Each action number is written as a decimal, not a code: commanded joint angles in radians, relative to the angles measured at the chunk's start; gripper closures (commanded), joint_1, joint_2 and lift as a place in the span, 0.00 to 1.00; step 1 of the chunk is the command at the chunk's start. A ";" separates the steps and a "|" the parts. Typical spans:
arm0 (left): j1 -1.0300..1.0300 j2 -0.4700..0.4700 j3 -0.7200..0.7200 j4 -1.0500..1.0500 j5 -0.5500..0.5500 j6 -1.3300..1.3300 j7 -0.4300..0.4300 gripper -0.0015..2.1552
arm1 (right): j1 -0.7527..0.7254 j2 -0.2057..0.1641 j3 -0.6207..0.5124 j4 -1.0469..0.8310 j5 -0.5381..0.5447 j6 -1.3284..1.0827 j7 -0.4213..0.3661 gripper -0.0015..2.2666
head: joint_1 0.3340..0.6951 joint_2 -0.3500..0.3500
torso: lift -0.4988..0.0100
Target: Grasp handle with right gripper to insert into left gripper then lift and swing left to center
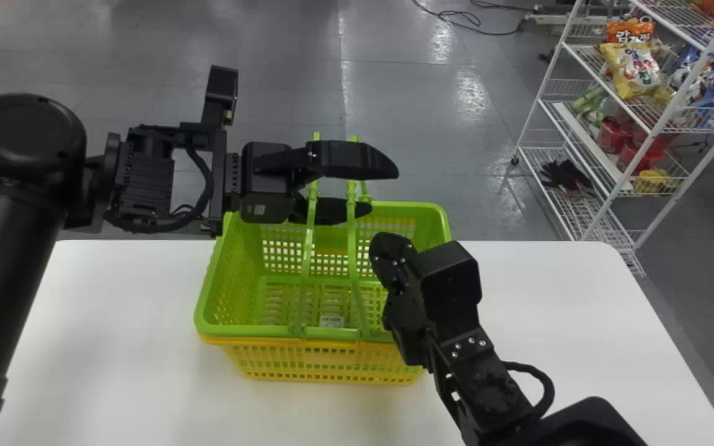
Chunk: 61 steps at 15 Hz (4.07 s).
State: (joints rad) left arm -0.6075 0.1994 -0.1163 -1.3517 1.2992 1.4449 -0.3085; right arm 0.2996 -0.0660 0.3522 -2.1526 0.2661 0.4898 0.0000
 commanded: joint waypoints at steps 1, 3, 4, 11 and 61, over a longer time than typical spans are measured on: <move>0.000 0.000 0.001 0.011 0.022 -0.001 -0.001 0.03 | 0.078 -0.011 -0.062 -0.067 0.010 -0.015 0.000 0.95 | 1.00 0.36 | 0.80; -0.009 0.000 0.007 0.046 0.051 -0.001 -0.011 0.03 | 0.162 -0.018 -0.133 -0.105 0.010 -0.073 -0.002 0.90 | 1.00 0.32 | 0.80; -0.017 0.000 0.007 0.069 0.058 0.002 -0.023 0.03 | 0.184 -0.026 -0.157 -0.110 0.004 -0.082 -0.002 0.87 | 1.00 0.27 | 0.80; -0.048 -0.014 0.010 0.123 0.109 0.002 -0.014 0.03 | 0.328 -0.032 -0.259 -0.116 -0.064 -0.331 0.000 0.12 | 1.00 0.16 | 0.80; -0.428 0.480 -0.078 0.273 0.465 0.079 0.071 0.99 | 0.543 0.009 -0.480 0.155 -0.352 -0.972 0.118 0.06 | 0.88 0.25 | 0.80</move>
State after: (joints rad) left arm -1.0363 0.6009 -0.1947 -1.0778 1.7394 1.5242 -0.2345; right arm 0.8419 -0.0567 -0.1262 -1.9963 -0.0859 -0.4823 0.1175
